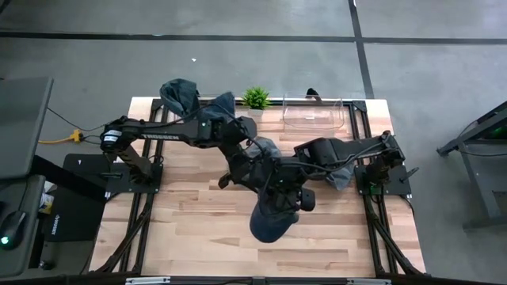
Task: Pick & Place hat
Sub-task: Put the dark blue cap into the left transparent bin
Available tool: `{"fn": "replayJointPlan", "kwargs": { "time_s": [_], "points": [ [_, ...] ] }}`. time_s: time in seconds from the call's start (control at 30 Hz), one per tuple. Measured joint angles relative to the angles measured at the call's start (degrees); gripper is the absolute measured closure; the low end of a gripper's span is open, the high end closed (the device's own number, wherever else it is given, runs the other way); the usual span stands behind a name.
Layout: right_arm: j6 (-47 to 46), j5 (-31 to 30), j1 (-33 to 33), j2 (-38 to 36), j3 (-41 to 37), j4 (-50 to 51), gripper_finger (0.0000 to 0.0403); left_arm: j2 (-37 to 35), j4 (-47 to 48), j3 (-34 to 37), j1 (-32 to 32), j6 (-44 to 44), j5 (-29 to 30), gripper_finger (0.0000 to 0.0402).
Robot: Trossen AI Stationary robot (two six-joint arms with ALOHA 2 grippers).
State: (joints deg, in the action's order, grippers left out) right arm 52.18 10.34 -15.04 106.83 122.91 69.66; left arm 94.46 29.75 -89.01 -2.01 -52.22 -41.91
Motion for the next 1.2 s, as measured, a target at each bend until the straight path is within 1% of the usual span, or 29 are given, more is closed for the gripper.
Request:
{"fn": "replayJointPlan", "kwargs": {
  "time_s": [0.17,0.33,0.37,0.6,0.87,0.97,1.07,1.2],
  "points": [
    [0.57,0.10,-0.12,0.00,0.00,-0.26,0.0403,-0.01,-0.34,0.00,1.06,0.04,0.47,0.0234],
    [0.04,0.93,-0.98,0.00,0.00,0.91,0.0403,0.86,-1.36,-0.02,1.40,-1.85,6.30,0.0234],
    [0.05,1.04,-1.17,0.00,0.00,0.85,0.0403,0.87,-1.59,-0.02,1.43,-1.95,6.68,0.0234],
    [0.28,0.53,-1.57,-0.07,0.00,0.12,0.0403,0.87,-2.68,-0.02,1.82,-1.70,6.25,0.0234],
    [3.27,-0.84,-1.51,-0.07,0.02,0.08,0.0403,0.89,-2.66,-0.02,2.08,-1.50,6.56,0.0234],
    [4.30,-1.76,-1.48,-0.07,0.17,-0.20,0.0403,1.07,-2.52,0.02,2.10,-1.35,8.12,0.0234],
    [6.72,-5.25,-1.49,-0.07,0.17,-0.10,0.0403,0.86,-2.67,0.02,2.05,-1.42,10.05,0.0234],
    [7.96,-8.05,-1.50,0.00,1.40,1.06,0.0403,0.85,-2.95,-0.02,2.05,-0.61,10.38,0.0234]
  ]
}}
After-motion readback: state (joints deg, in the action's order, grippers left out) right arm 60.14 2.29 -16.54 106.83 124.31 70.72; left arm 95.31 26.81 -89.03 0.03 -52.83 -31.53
